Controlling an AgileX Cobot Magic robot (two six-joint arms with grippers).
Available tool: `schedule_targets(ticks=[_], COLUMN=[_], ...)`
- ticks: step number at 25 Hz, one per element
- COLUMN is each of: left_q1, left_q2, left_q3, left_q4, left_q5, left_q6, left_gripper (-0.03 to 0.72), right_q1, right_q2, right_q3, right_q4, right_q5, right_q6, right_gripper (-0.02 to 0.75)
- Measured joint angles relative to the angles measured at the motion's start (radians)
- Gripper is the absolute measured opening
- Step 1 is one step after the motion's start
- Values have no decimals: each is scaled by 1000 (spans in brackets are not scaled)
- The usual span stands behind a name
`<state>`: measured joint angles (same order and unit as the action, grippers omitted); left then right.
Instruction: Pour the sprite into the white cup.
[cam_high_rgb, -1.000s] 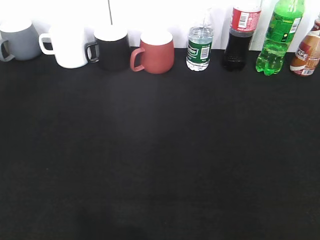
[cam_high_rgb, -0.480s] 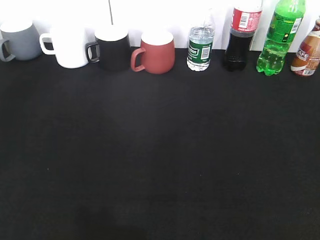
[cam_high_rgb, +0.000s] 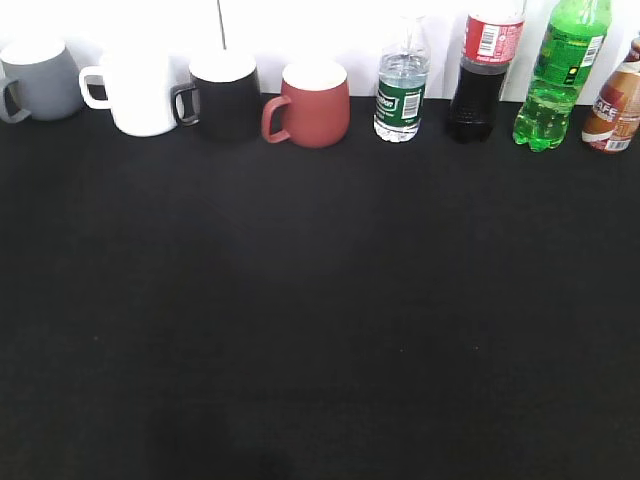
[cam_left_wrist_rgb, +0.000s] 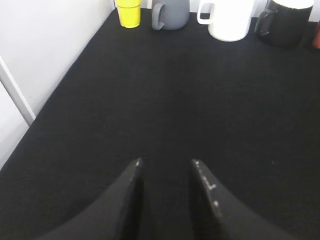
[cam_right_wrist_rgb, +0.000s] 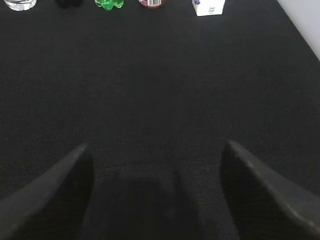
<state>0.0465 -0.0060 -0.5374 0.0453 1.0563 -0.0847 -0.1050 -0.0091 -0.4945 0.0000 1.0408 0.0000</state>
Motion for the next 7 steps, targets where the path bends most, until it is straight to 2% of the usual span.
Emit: schedule_targets(ticks=[7], left_q1=[0], left_q2=[0], left_q3=[0], left_q4=[0], left_q5=[0], left_q6=[0], left_gripper=[239], right_q1=[0], right_q2=[0], right_q3=[0], right_q4=[0], right_q5=[0], right_q6=[0], right_gripper=[587])
